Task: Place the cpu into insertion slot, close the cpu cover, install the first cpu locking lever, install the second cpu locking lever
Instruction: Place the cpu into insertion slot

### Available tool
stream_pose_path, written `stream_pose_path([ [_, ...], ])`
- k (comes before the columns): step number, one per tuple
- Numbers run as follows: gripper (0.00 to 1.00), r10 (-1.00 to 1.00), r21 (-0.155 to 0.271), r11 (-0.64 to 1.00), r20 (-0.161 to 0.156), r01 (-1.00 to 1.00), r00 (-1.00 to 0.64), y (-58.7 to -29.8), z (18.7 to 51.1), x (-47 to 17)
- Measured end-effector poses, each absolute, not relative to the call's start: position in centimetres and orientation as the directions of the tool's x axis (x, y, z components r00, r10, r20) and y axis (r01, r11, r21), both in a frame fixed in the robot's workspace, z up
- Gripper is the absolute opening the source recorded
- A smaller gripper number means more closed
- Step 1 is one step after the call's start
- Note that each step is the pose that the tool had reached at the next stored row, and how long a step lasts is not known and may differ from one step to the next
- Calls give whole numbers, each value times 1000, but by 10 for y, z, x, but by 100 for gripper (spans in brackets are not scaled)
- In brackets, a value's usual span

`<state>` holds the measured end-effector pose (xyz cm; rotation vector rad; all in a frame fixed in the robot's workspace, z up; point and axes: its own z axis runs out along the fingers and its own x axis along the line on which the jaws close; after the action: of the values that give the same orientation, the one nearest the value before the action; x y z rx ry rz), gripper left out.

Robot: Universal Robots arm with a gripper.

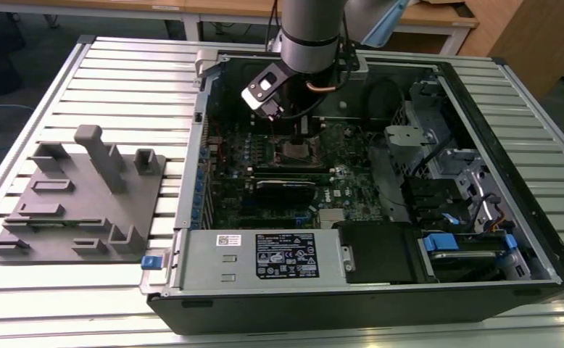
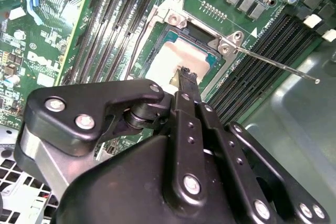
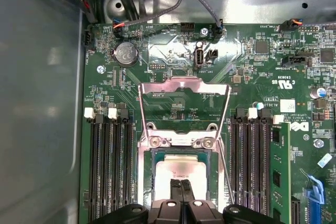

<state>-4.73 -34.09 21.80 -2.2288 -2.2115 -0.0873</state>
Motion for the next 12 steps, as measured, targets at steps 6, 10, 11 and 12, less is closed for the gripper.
stream_pose_path([
  [6,11,999,38,-9,39,999,7,-341,219,-47],
  [10,11,999,39,-9,40,999,7,-341,221,-47],
  [11,11,999,39,-9,40,999,7,-341,221,-47],
  [12,11,999,39,-9,40,999,7,-341,222,-47],
])
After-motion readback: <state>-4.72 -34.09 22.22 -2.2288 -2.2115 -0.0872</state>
